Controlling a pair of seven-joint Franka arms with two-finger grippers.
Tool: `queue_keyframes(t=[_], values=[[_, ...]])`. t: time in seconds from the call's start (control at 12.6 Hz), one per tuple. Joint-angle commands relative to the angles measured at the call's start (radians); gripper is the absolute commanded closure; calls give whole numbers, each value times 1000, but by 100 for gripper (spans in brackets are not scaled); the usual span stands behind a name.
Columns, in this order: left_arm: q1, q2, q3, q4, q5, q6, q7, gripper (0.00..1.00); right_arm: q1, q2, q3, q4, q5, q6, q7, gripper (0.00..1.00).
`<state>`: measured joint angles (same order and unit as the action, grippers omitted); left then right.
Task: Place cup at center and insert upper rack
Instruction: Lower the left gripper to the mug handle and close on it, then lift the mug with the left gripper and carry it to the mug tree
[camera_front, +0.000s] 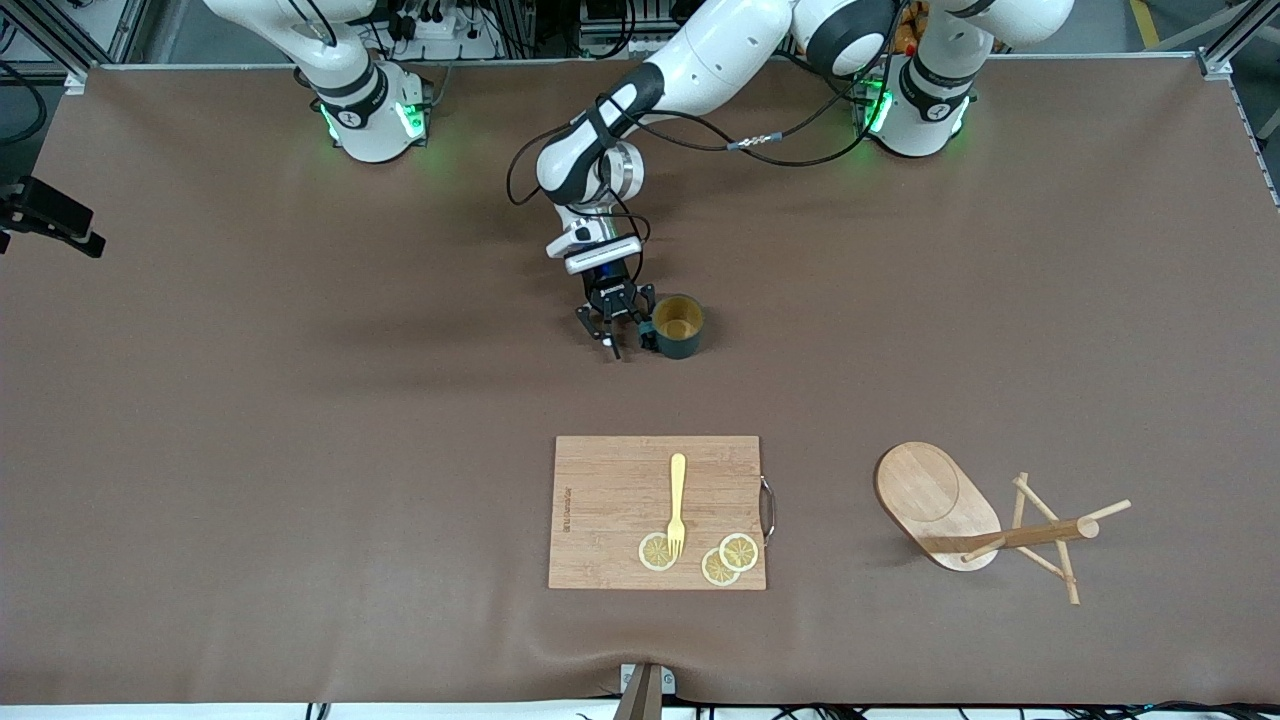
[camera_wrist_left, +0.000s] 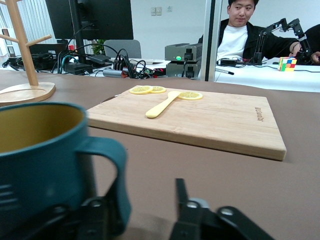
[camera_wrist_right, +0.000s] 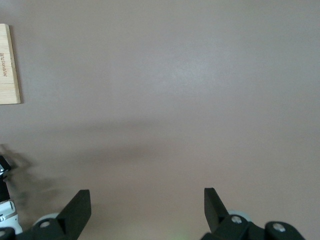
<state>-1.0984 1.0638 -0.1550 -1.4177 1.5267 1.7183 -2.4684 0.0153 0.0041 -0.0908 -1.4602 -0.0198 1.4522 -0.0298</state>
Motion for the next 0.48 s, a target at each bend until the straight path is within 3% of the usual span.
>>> queue_keyframes(t=[0.0, 0.4], values=[[-6, 9, 6, 13, 13, -16, 3, 100, 9, 8, -7, 23, 1, -16, 8, 0], [28, -54, 3, 28, -107, -13, 150, 100, 8, 8, -6, 23, 1, -16, 10, 0]])
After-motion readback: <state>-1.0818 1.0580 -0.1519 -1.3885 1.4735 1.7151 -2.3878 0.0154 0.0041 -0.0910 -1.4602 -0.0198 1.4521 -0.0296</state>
